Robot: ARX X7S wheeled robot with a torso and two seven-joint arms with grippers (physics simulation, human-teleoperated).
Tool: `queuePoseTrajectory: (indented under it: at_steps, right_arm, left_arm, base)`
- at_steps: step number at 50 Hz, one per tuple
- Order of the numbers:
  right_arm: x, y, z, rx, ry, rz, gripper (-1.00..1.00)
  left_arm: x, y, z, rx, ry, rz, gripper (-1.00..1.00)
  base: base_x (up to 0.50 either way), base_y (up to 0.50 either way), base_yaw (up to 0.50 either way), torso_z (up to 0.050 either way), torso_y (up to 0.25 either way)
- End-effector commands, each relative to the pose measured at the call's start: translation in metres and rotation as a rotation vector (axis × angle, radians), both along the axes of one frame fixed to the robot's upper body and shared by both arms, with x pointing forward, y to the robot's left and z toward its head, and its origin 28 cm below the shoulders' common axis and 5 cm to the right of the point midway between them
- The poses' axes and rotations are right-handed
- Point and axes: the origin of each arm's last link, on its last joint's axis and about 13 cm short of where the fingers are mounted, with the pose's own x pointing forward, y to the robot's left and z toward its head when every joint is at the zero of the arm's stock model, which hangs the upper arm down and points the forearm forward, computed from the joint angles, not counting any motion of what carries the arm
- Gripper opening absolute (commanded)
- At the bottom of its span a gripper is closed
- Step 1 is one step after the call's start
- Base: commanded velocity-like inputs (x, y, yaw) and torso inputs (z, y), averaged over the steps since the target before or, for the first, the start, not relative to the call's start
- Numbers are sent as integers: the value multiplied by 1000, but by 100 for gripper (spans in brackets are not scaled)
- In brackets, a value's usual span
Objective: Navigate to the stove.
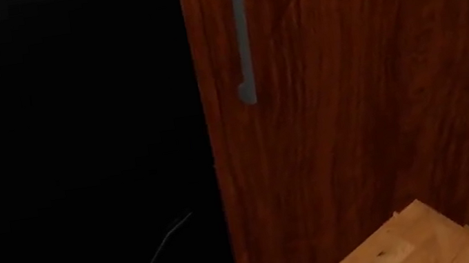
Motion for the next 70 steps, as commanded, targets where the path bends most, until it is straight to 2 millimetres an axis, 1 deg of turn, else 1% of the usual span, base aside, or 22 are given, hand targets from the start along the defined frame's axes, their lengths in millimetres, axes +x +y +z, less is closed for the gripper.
queuePoseTrajectory:
  at_steps: [1, 70]
  right_arm:
    - [2, -1, 1, -1, -5, -5, 100]
    - [2, -2, 1, -2, 0, -18, 100]
  left_arm:
    - [0, 0, 0, -13, -33, -29, 100]
    - [0, 0, 2, -20, -30, -35, 100]
  base:
    - [0, 0, -500, 0, 0]
    - [0, 0, -500, 0, 0]
